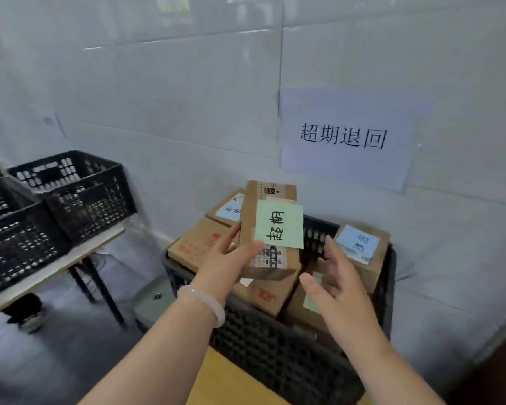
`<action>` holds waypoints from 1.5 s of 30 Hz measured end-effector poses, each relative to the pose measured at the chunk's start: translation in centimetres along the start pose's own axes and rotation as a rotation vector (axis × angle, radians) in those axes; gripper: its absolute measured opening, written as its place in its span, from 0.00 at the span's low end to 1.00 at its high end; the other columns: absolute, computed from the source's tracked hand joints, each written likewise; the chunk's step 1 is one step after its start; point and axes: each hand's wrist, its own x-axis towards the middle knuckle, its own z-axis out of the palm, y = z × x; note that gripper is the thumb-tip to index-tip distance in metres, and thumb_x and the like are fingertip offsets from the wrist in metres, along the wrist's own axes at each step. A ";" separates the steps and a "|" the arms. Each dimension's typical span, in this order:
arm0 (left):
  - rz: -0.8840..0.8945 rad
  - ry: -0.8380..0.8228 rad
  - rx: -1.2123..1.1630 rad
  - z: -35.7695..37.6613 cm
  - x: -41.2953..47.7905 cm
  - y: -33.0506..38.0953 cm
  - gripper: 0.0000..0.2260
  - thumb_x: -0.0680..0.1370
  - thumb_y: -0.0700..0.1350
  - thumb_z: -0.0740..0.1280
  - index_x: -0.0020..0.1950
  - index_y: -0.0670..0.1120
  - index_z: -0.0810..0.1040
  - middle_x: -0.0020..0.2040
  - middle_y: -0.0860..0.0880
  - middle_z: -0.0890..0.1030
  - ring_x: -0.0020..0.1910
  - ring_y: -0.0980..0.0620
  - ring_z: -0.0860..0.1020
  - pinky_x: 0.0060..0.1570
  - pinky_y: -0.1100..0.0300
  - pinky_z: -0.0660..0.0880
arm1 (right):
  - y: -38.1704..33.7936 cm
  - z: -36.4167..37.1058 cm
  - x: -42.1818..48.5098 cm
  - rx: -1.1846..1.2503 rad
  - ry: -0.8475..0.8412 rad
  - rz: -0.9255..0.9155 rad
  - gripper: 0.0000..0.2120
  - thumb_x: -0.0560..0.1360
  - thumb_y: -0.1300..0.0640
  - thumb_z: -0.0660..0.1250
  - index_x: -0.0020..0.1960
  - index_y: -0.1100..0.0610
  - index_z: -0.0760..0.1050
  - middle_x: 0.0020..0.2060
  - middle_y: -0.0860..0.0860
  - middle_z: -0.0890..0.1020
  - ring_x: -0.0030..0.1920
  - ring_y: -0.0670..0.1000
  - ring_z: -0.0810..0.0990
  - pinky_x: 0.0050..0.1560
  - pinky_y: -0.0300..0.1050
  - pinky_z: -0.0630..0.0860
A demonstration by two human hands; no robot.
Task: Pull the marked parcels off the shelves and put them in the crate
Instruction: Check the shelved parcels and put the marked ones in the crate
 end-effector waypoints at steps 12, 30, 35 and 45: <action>-0.103 -0.122 0.323 2.7 11.8 3.2 0.30 0.66 0.60 0.72 0.67 0.61 0.74 0.60 0.53 0.82 0.59 0.46 0.79 0.64 0.43 0.71 | 0.6 -0.6 0.5 -0.148 0.278 0.139 0.36 0.72 0.43 0.70 0.73 0.31 0.54 0.73 0.41 0.65 0.68 0.38 0.67 0.62 0.40 0.68; 0.309 -0.261 1.059 1.6 16.0 0.7 0.21 0.80 0.50 0.61 0.73 0.65 0.65 0.67 0.55 0.74 0.57 0.49 0.78 0.53 0.53 0.77 | 1.5 2.0 3.3 -0.480 0.163 0.138 0.34 0.71 0.31 0.64 0.65 0.18 0.43 0.68 0.26 0.51 0.70 0.31 0.47 0.69 0.43 0.50; 0.375 -0.209 1.214 0.6 14.7 0.3 0.24 0.80 0.59 0.60 0.76 0.62 0.62 0.78 0.56 0.59 0.77 0.49 0.58 0.73 0.49 0.61 | 1.7 1.9 3.7 -0.530 0.111 0.119 0.38 0.71 0.32 0.65 0.72 0.26 0.44 0.75 0.32 0.49 0.73 0.35 0.46 0.72 0.47 0.51; 0.514 0.107 1.477 -7.9 4.5 -1.1 0.29 0.77 0.65 0.60 0.76 0.62 0.60 0.79 0.52 0.60 0.77 0.49 0.59 0.76 0.45 0.53 | 1.3 7.5 3.6 -0.693 -0.240 -0.112 0.41 0.70 0.30 0.63 0.74 0.31 0.42 0.77 0.35 0.46 0.76 0.42 0.45 0.74 0.49 0.51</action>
